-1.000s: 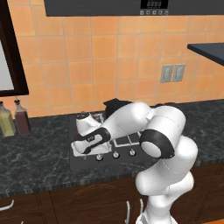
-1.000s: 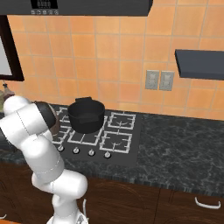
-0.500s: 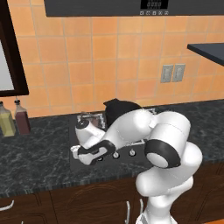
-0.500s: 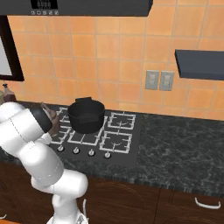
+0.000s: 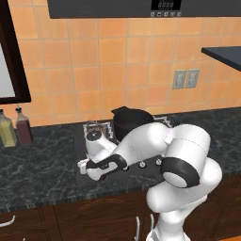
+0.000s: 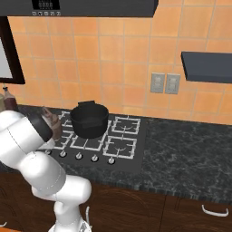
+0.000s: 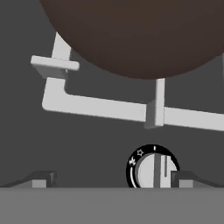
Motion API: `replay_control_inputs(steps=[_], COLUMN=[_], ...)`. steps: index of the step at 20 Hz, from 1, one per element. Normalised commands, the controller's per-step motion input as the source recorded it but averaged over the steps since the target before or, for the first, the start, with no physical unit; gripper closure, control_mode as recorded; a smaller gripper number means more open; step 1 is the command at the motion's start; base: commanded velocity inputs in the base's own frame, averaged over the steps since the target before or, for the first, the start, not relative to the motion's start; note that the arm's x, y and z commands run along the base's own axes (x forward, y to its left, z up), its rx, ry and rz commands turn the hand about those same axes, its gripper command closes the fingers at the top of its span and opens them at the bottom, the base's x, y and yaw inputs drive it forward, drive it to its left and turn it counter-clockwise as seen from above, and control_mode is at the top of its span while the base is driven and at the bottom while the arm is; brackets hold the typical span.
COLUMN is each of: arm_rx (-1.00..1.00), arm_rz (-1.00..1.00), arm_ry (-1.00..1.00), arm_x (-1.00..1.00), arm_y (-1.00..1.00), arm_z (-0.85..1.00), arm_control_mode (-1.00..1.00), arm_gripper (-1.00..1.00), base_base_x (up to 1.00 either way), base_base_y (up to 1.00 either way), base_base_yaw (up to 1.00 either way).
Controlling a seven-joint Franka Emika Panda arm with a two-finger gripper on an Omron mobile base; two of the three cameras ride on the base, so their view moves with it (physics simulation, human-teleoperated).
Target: Pick the kettle from the counter and place it on a stove burner. Then turn the burner on.
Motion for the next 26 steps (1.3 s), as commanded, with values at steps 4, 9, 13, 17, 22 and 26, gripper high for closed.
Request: replay_control_inputs(steps=[4,9,13,17,22,26], arm_rx=[0.11,0.05,0.00,0.00,0.00,-0.01], arm_rz=[0.31,0.31,0.30,0.29,0.26,0.24], arm_ry=[0.00,0.00,0.00,0.00,0.00,0.00], arm_x=[0.00,0.00,0.00,0.00,0.00,0.00], arm_y=[0.00,0.00,0.10,0.25,0.43,0.59], arm_z=[-0.12,-0.18,-0.18,-0.18,-0.15,-0.17], arm_control_mode=[-1.00,-1.00,-1.00,-1.00,-1.00,-1.00], arm_gripper=[-1.00,-1.00,-1.00,-1.00,-1.00,-1.00], base_base_x=[0.00,0.00,0.00,0.00,0.00,0.00], base_base_y=[0.00,0.00,0.00,0.00,0.00,0.00], base_base_yaw=[0.00,0.00,0.00,0.00,0.00,0.00])
